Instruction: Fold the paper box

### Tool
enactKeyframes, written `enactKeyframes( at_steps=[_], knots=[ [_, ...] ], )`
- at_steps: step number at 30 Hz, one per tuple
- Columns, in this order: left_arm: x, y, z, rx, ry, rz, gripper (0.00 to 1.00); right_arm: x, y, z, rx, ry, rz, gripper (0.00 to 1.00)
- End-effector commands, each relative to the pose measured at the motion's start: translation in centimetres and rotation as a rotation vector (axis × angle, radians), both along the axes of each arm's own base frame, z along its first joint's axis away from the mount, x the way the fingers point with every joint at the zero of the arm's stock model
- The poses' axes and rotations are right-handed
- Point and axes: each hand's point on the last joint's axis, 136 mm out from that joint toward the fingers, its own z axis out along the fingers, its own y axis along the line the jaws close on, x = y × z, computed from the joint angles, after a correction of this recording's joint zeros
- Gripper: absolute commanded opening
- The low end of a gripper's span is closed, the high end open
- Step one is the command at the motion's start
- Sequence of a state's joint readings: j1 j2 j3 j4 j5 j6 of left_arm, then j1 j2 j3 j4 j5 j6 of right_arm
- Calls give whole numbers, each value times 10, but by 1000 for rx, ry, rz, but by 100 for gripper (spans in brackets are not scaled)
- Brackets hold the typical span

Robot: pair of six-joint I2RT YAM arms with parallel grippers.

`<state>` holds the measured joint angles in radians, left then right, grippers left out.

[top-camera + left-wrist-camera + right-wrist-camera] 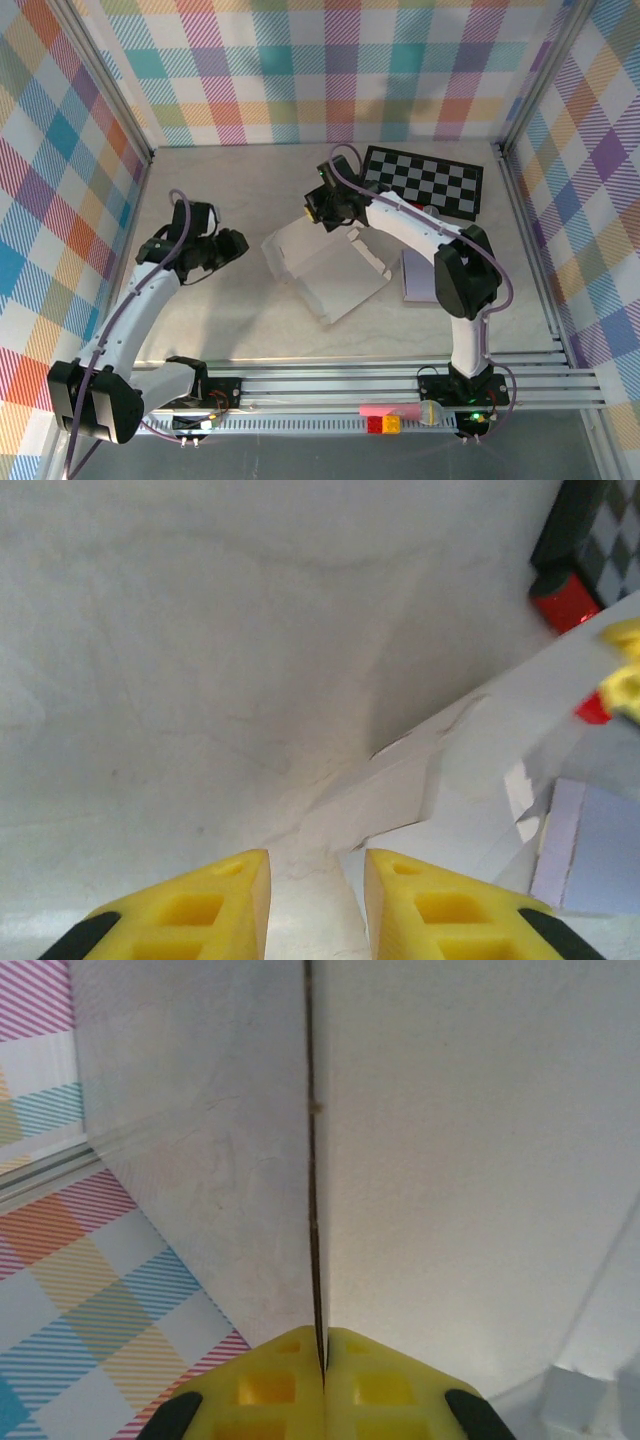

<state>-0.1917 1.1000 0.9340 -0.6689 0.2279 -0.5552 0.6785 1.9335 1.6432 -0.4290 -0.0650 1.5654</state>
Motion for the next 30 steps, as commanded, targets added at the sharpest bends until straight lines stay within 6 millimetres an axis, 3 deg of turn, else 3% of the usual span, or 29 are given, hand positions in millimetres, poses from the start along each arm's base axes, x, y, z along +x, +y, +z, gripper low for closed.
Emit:
enactKeyframes(
  at_steps=[1,6,10,13,17,30],
  knots=[
    [-7,1,-1,-68,-18,48,31,-7,-12,78,81,-96,-49,0],
    [5,-11,-30,-223,17,143,33,-23,-38,109,78,-50,-138,0],
    [35,-18,-37,-416,-84,253,35,-28,-55,124,107,-18,-207,0],
    [61,-24,-28,-558,-175,299,41,-29,-65,131,123,9,-241,0],
    [84,-40,-13,-721,-231,284,41,-25,-74,136,157,31,-280,0],
    [100,-73,-10,-948,-260,251,40,-7,-99,144,221,46,-364,0]
  ],
)
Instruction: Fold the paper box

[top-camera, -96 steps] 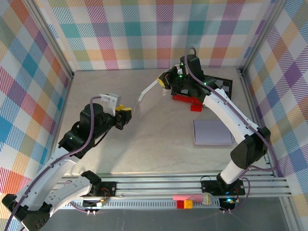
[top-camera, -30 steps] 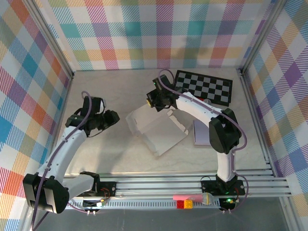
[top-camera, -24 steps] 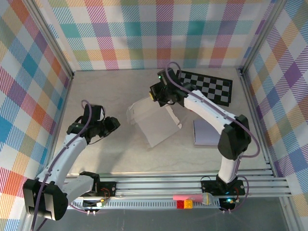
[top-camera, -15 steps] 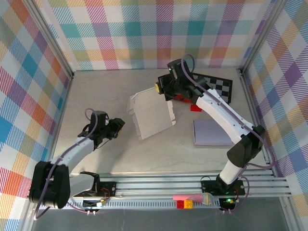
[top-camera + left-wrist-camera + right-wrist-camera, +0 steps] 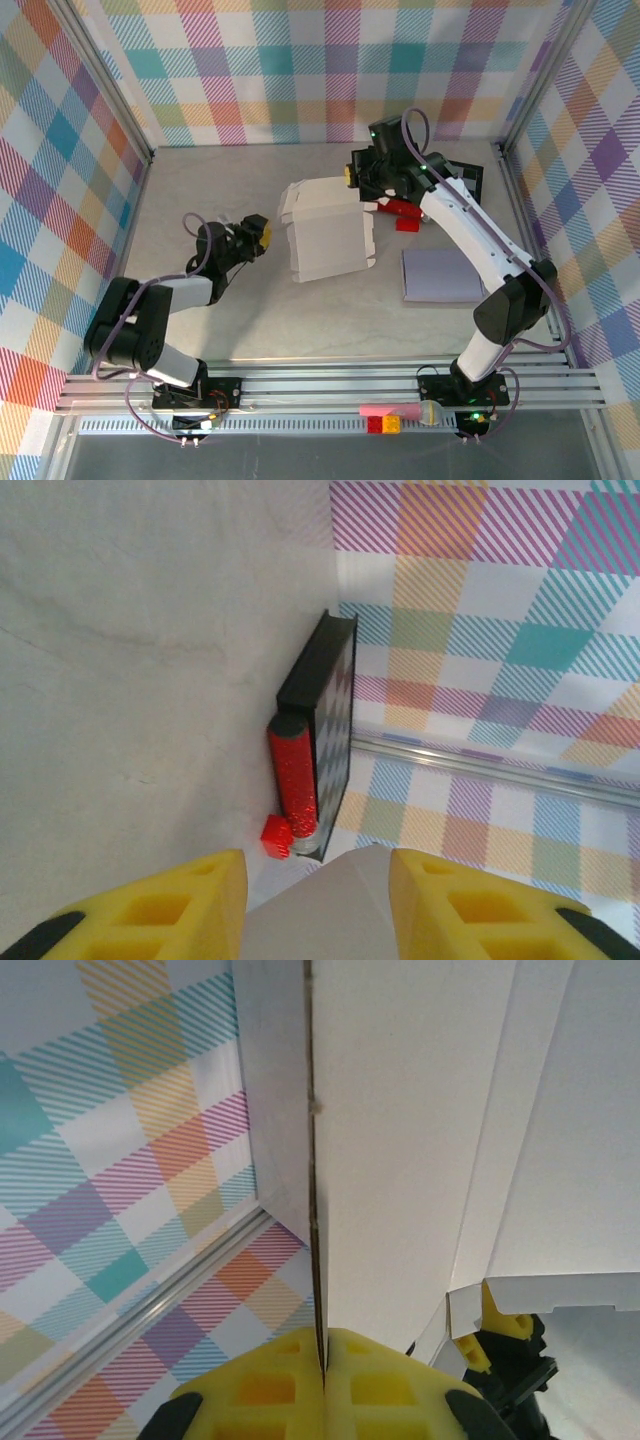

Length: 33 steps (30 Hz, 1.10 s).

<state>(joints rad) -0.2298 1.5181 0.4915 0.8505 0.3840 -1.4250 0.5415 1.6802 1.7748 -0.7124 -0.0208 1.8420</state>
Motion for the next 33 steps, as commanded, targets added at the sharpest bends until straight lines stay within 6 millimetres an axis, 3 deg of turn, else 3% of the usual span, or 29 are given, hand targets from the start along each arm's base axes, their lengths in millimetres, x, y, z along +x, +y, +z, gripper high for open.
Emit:
enactKeyframes(
  at_steps=[1,11,20,26,33],
  knots=[
    [1,-13,28,-110,-112,-19,39,-3,-5,15,47,-7,-15,0],
    [2,-41,38,-134,-140,-84,39,5,-5,16,77,-16,-25,0],
    [0,-47,51,-129,-187,-85,41,6,-4,13,87,-12,-24,0],
    [-8,-33,43,-57,-180,-35,45,5,-3,11,92,-6,-17,0],
    [-4,-44,51,3,-192,-98,46,3,1,7,102,8,0,0]
  ],
)
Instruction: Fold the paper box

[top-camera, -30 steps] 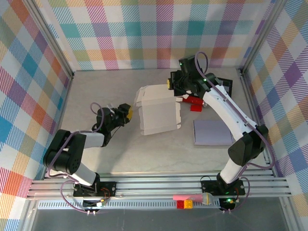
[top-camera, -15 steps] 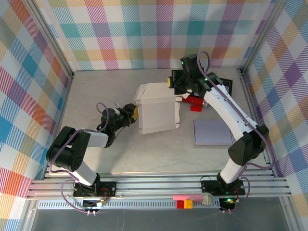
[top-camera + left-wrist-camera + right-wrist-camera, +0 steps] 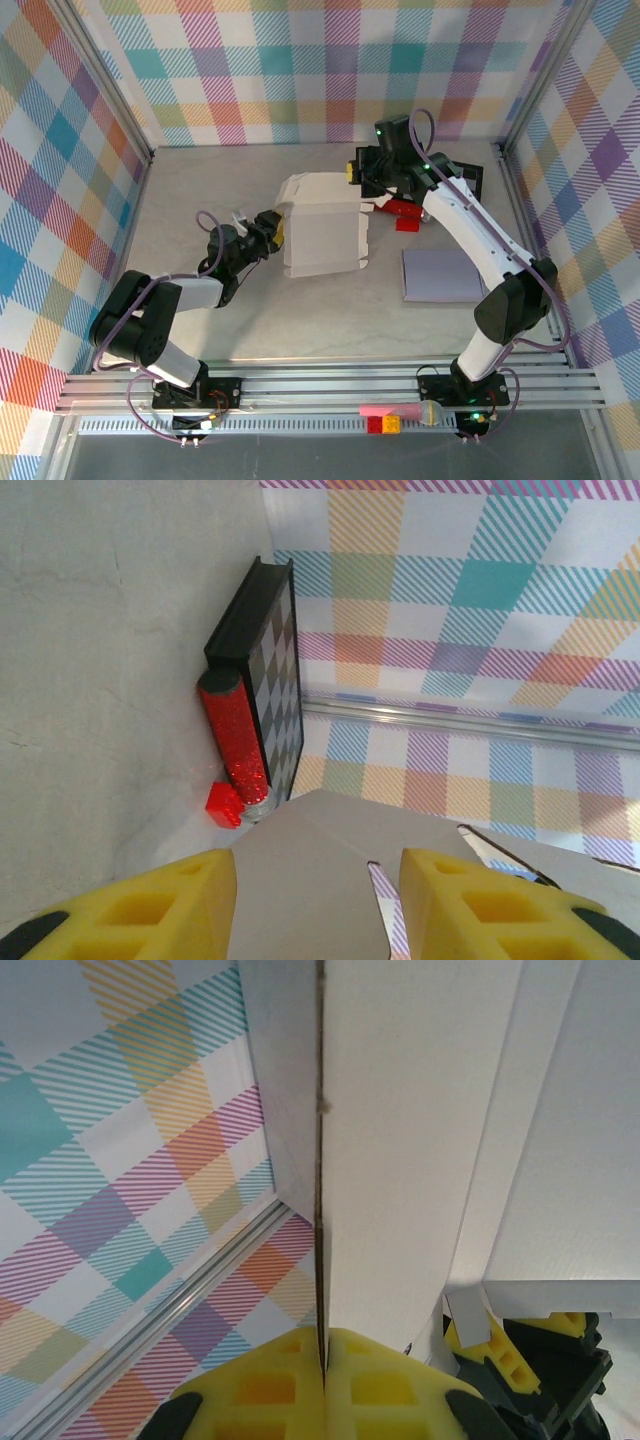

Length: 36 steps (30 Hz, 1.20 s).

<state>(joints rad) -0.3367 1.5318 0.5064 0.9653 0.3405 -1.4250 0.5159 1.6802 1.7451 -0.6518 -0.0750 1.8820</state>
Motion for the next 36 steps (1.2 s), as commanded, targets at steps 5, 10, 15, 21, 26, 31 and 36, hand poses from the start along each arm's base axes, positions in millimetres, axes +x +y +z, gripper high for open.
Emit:
enactKeyframes(
  at_steps=[5,10,15,21,26,31,36],
  knots=[
    [-7,-12,20,109,-65,-77,46,-4,1,7,43,-7,6,0],
    [-17,-13,12,223,-45,-107,47,-4,4,3,46,-3,21,0],
    [-48,12,-15,446,73,-117,52,0,6,-8,-1,-49,51,0],
    [-113,48,-64,661,257,-182,54,7,29,-33,-56,-129,129,0],
    [-141,78,-60,767,263,-139,55,7,58,-53,-64,-196,205,0],
    [-142,101,-51,803,266,-94,52,4,86,-75,-31,-249,289,0],
    [-130,114,-46,817,250,-86,47,-1,103,-100,-36,-290,379,0]
  ],
)
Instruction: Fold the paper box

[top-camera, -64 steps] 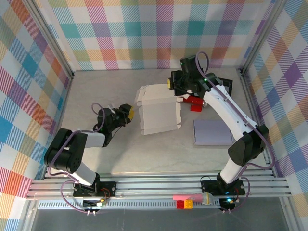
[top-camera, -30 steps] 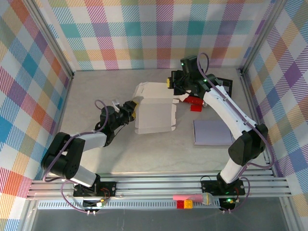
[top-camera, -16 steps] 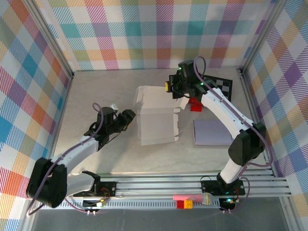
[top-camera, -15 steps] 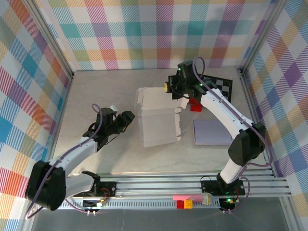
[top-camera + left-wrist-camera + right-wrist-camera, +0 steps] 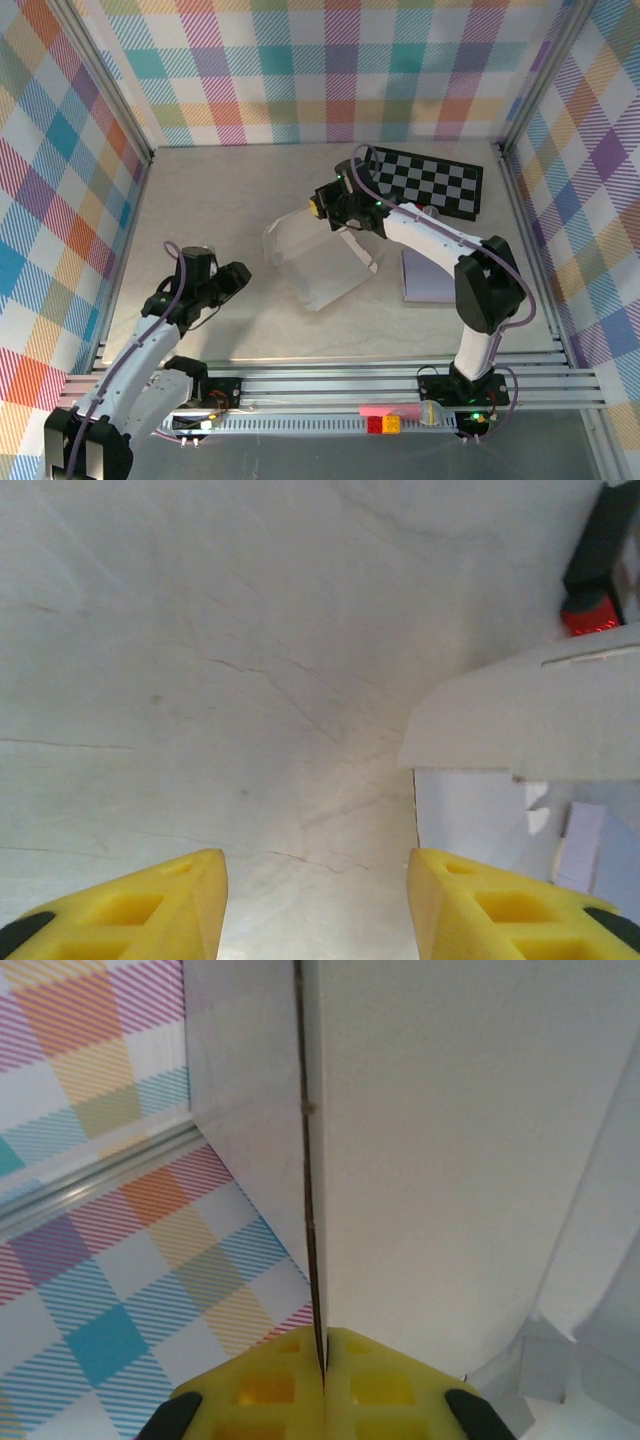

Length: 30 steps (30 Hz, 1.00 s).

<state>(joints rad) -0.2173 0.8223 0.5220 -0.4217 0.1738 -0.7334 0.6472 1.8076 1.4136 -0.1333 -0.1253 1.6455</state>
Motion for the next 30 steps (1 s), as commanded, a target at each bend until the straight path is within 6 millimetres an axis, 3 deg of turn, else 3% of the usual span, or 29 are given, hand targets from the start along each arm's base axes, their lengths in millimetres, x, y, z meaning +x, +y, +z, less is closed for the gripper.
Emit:
enactKeyframes(
  at_steps=[1,7,14,23,30],
  knots=[
    [4,7,1,40,12,-46,45,3,18,5,57,-126,86,0],
    [25,-9,3,56,-38,-202,36,-1,30,1,120,-232,159,0],
    [39,-27,10,96,-149,-346,40,-9,35,-12,140,-214,210,0],
    [38,-54,10,173,-232,-517,43,-10,40,-16,149,-201,235,0],
    [39,-63,7,202,-242,-555,45,-11,43,-21,157,-186,249,0]
  ],
)
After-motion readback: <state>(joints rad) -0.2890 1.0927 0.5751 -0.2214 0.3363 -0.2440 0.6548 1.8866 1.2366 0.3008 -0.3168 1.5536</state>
